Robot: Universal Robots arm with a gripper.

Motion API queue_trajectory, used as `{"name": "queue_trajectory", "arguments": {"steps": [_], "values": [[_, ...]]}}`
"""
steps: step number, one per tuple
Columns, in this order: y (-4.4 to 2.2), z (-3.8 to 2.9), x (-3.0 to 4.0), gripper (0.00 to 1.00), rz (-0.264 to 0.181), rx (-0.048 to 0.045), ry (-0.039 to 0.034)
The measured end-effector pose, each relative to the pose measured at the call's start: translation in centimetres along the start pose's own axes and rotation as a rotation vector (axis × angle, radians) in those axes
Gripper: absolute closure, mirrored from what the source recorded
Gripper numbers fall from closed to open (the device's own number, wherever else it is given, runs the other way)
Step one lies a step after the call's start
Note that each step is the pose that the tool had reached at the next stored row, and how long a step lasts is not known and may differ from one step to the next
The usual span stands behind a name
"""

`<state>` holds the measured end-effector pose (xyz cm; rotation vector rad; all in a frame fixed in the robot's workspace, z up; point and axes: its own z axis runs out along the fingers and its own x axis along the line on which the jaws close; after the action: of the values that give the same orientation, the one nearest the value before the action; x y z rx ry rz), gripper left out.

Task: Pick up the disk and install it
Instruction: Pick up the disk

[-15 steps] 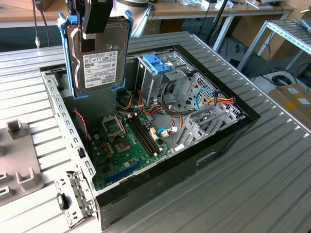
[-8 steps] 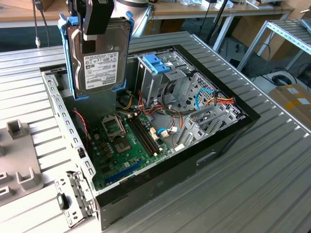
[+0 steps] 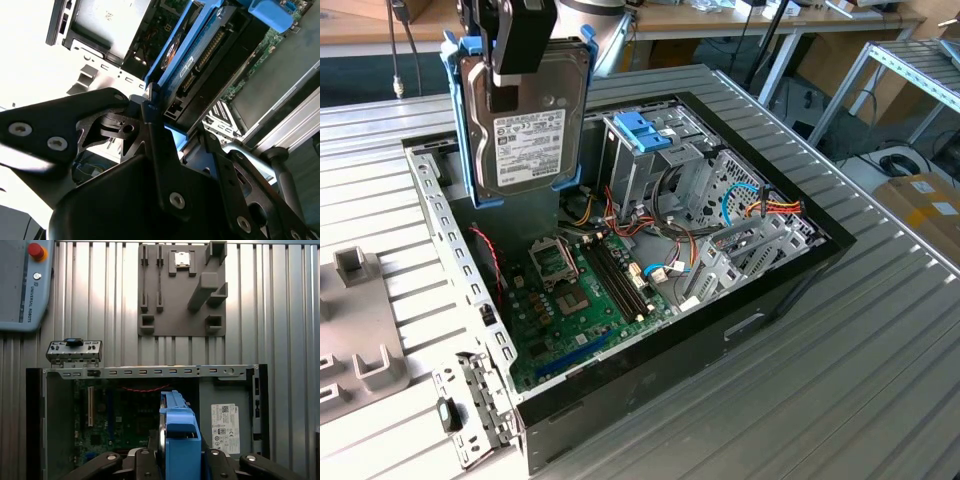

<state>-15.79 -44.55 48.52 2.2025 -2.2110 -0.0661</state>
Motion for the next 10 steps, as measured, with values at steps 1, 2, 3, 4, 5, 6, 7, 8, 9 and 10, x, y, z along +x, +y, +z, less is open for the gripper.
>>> {"name": "queue_trajectory", "arguments": {"steps": [1, 2, 3, 4, 5, 6, 7, 8, 9, 10], "values": [[0.00, 0.00, 0.04, 0.63, 0.000, 0.0000, 0.0000], [0.00, 0.00, 0.08, 0.63, 0.000, 0.0000, 0.0000], [0.00, 0.00, 0.12, 0.63, 0.000, 0.0000, 0.0000], [0.00, 0.00, 0.18, 0.63, 0.000, 0.0000, 0.0000], [0.00, 0.00, 0.22, 0.63, 0.000, 0.0000, 0.0000], [0.00, 0.00, 0.25, 0.63, 0.000, -0.0001, 0.0001], [0.00, 0.00, 0.29, 0.63, 0.000, 0.0000, 0.0000], [0.00, 0.00, 0.33, 0.63, 0.000, 0.0000, 0.0000], [0.00, 0.00, 0.37, 0.63, 0.000, 0.0000, 0.0000], [0.00, 0.01, 0.41, 0.63, 0.000, 0.0000, 0.0000]]}}
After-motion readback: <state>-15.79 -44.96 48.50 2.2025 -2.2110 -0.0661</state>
